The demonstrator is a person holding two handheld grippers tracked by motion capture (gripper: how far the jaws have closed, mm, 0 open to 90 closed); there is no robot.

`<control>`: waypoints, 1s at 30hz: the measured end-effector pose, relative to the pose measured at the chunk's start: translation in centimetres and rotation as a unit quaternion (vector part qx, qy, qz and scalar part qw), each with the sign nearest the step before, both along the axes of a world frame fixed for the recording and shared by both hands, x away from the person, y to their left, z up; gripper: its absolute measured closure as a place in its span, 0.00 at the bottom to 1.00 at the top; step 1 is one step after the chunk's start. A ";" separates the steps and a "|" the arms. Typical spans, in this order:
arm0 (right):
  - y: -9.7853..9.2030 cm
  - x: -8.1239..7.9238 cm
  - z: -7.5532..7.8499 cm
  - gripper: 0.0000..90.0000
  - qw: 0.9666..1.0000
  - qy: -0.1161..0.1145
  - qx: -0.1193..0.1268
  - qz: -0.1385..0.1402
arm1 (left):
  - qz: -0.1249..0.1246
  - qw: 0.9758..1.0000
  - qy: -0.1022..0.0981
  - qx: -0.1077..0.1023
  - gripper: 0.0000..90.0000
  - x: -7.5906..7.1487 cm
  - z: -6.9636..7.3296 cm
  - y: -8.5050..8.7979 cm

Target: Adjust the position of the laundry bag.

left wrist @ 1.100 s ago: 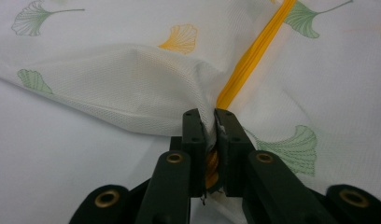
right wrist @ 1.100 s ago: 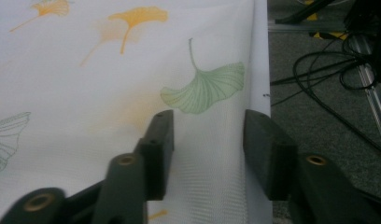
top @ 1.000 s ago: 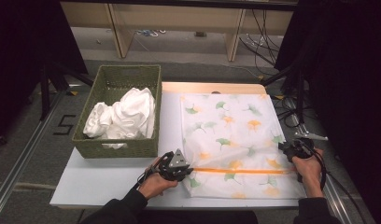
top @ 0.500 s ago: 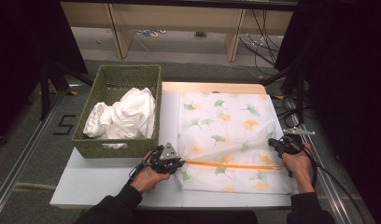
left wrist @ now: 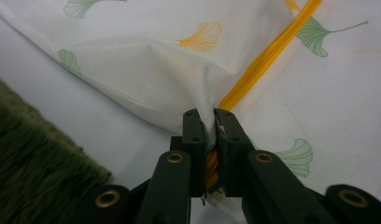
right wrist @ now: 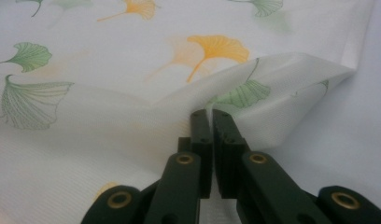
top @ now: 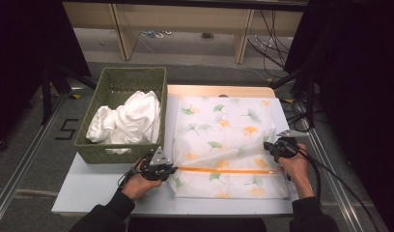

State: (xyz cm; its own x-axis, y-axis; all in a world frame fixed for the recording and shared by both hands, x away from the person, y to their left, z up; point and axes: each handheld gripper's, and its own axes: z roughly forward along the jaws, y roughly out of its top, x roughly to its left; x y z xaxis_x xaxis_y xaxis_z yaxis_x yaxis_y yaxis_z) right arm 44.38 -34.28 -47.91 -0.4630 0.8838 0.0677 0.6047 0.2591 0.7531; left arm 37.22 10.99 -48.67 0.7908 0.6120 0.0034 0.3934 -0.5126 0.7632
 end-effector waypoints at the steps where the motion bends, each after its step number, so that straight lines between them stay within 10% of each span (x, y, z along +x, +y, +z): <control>1: 0.0 0.0 0.0 0.98 1.000 0.000 0.000 0.000 | 0.004 1.000 -0.001 0.006 0.92 -0.1 0.1 0.3; 20: 1.3 -0.2 0.0 0.98 1.000 0.003 -0.016 0.024 | -0.003 1.000 0.019 0.005 0.89 -1.6 -0.3 1.4; 30: 0.8 -0.4 0.8 0.74 1.000 -0.001 -0.001 0.016 | 0.029 0.999 -0.015 -0.036 0.47 -2.0 1.7 0.8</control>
